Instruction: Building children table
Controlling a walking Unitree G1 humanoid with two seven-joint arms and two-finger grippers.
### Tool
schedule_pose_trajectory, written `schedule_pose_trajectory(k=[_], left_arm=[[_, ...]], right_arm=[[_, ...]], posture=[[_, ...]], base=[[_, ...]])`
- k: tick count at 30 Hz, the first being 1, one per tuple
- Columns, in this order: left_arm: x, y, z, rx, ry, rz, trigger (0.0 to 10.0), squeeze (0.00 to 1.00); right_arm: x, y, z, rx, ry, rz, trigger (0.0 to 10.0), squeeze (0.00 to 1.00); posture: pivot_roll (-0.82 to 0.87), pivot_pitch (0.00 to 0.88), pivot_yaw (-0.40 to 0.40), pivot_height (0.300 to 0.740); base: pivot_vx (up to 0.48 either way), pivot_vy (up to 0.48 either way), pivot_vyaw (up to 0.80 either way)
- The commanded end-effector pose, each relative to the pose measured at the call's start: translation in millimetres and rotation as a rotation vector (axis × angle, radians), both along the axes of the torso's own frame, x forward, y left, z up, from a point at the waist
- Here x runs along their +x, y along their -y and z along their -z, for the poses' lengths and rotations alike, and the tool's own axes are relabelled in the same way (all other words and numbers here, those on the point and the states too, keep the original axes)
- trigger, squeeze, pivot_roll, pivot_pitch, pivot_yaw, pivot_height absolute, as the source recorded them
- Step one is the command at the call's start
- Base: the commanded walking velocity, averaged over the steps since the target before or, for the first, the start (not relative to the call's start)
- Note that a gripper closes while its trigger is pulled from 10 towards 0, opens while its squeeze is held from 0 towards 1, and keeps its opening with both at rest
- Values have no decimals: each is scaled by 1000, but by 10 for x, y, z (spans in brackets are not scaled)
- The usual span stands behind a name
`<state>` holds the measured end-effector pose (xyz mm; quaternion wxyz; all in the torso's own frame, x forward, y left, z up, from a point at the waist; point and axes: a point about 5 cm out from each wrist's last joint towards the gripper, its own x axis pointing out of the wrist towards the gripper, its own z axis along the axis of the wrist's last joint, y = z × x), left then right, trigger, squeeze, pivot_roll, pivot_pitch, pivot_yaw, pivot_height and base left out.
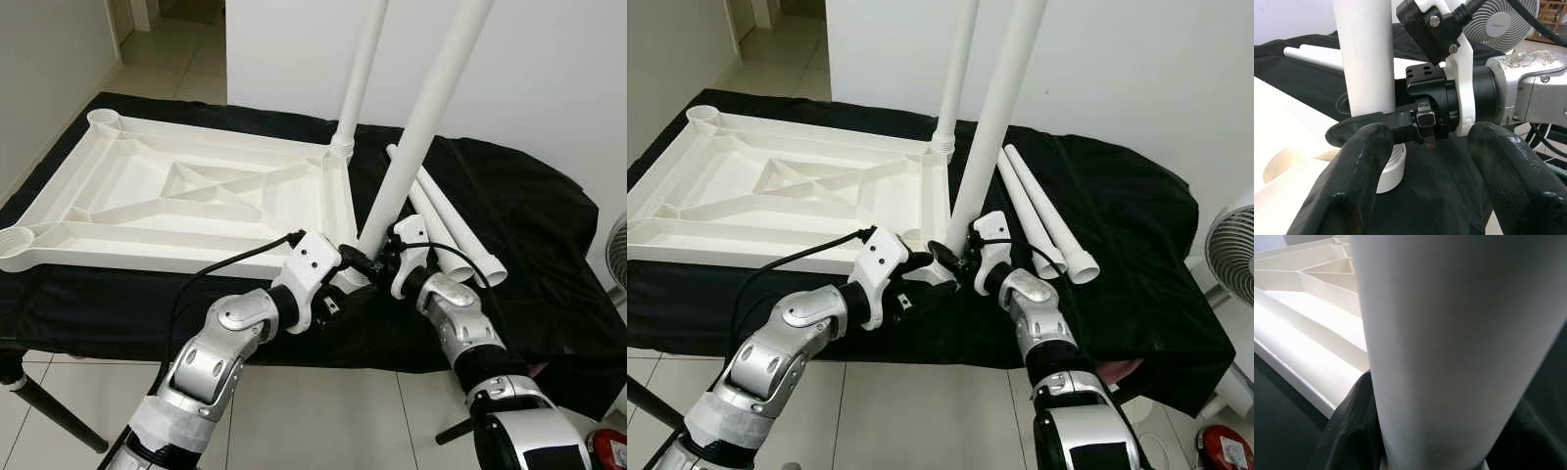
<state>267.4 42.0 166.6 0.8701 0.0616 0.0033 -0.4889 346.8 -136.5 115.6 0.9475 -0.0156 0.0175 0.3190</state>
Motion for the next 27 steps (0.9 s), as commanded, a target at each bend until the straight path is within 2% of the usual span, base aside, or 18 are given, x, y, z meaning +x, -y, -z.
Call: schedule_pose_trajectory(k=[1, 2, 3, 4, 5, 6, 7, 9, 10, 11, 12, 14, 15, 17, 18, 23, 24, 27], left_arm=[[30, 4, 17, 8, 2, -37, 10000, 0], [30, 4, 17, 8, 2, -37, 10000, 0], [27, 1, 17, 9, 3, -37, 10000, 0], [27, 1, 17, 9, 3, -37, 10000, 0], [25, -1, 19, 10, 3, -36, 10000, 0], [25, -1, 19, 10, 3, -36, 10000, 0], [16, -8, 25, 12, 1, -35, 10000, 0], [16, -8, 25, 12, 1, -35, 10000, 0], [11, -2, 29, 11, -1, -34, 10000, 0], [11, -2, 29, 11, -1, -34, 10000, 0], [6, 4, 32, 10, -2, -33, 10000, 0], [6, 4, 32, 10, -2, -33, 10000, 0], [5, 7, 34, 9, -3, -32, 10000, 0], [6, 6, 34, 7, -3, -32, 10000, 0], [9, 5, 30, 4, -3, -34, 10000, 0], [15, 6, 26, 1, -2, -36, 10000, 0], [24, 2, 22, 1, 1, -40, 10000, 0], [28, -1, 18, 0, 3, -41, 10000, 0]], right_arm=[[-74, 30, 222, -44, -95, 60, 0, 0], [-74, 30, 222, -44, -95, 60, 0, 0], [-77, 19, 233, -35, -99, 115, 0, 0], [-77, 19, 233, -35, -99, 115, 0, 0], [-79, 9, 255, -12, -120, 187, 0, 0], [-79, 9, 255, -12, -120, 187, 0, 0], [-90, -40, 278, 33, -136, 359, 0, 0], [-90, -40, 278, 33, -136, 359, 0, 0], [-96, -69, 287, 57, -144, 456, 0, 0], [-96, -69, 287, 57, -144, 456, 0, 0], [-103, -108, 299, 67, -155, 522, 0, 0], [-103, -108, 299, 67, -155, 522, 0, 0], [-110, -140, 301, 84, -163, 587, 0, 0], [-117, -214, 288, 97, -164, 619, 0, 0], [-119, -263, 260, 107, -149, 600, 0, 0], [-121, -276, 222, 118, -127, 574, 0, 0], [-126, -231, 191, 115, -99, 568, 10000, 1000], [-131, -218, 182, 117, -91, 566, 10000, 1000]], posture=[[31, 0, -127, 740], [31, 0, -127, 740], [32, 0, -127, 740], [32, 0, -127, 740], [33, 0, -127, 740], [33, 0, -127, 740], [34, 0, -128, 740], [34, 0, -128, 740], [34, 0, -128, 740], [34, 0, -128, 740], [33, 0, -128, 740], [33, 0, -128, 740], [34, 0, -130, 740], [32, 0, -131, 740], [29, 0, -127, 740], [28, 0, -128, 740], [26, 0, -124, 740], [26, 0, -121, 740]], base=[[0, 0, 0], [0, 0, 0], [0, 0, 0], [0, 0, 0], [0, 0, 0], [0, 0, 0], [0, 0, 0], [0, 0, 0], [0, 0, 0], [0, 0, 0], [0, 0, 0], [0, 0, 0], [0, 0, 0], [0, 0, 0], [0, 0, 0], [0, 0, 0], [0, 0, 0], [0, 0, 0]])
